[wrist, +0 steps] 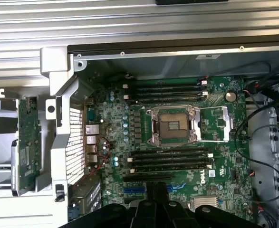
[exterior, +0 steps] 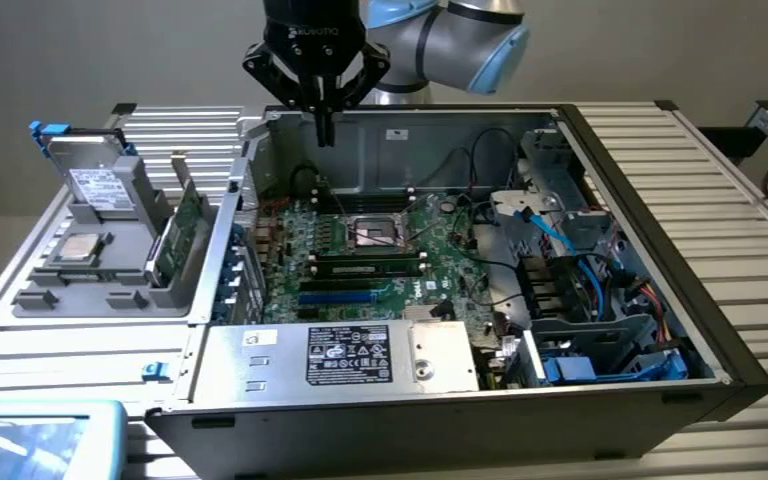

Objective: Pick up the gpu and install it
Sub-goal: 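Reach for the gpu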

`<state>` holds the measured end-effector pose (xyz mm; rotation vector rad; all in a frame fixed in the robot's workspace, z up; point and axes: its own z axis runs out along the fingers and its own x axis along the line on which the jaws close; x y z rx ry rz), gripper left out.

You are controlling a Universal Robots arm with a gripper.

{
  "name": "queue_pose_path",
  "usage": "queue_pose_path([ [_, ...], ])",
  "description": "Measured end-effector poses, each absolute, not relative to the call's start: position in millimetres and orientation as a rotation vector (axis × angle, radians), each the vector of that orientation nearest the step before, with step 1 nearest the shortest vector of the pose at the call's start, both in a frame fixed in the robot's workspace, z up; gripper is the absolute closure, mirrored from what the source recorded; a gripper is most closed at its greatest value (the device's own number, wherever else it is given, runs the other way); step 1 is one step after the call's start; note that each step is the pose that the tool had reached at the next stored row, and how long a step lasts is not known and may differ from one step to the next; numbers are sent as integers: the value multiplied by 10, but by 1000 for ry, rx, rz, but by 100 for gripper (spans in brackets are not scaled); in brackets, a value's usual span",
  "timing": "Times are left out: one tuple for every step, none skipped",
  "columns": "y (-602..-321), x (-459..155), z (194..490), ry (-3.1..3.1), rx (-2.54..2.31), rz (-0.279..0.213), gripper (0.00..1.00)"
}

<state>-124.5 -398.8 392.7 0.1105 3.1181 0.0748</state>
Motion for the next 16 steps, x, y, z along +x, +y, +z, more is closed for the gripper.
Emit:
queue_pose_path([
  [-3988,-1262,3927,3118,110,75,88],
  [-3987,-1280,3926,3118,110,75,88],
  [-3987,-1302,3927,3118,110,75,88],
  [-3987,-1326,3926,3118,110,75,88],
  [-3987,-1352,3926,3118,110,75,88],
  [-3986,-1384,3926,3118,110,75,88],
  [-3986,-1418,3926,3118,110,75,88],
  [-3986,-1454,3926,3118,110,75,88],
  [-3986,-1486,3926,3118,110,75,88],
  [-3985,-1523,3926,3118,111,75,88],
  [-3985,-1557,3926,3118,111,75,88],
  [-3985,-1590,3926,3118,110,75,88],
  [-3983,-1633,3925,3118,110,75,88],
  [-3982,-1677,3925,3118,110,75,88],
  [-3980,-1723,3924,3118,111,75,88],
  [-3977,-1767,3923,3118,110,75,88],
])
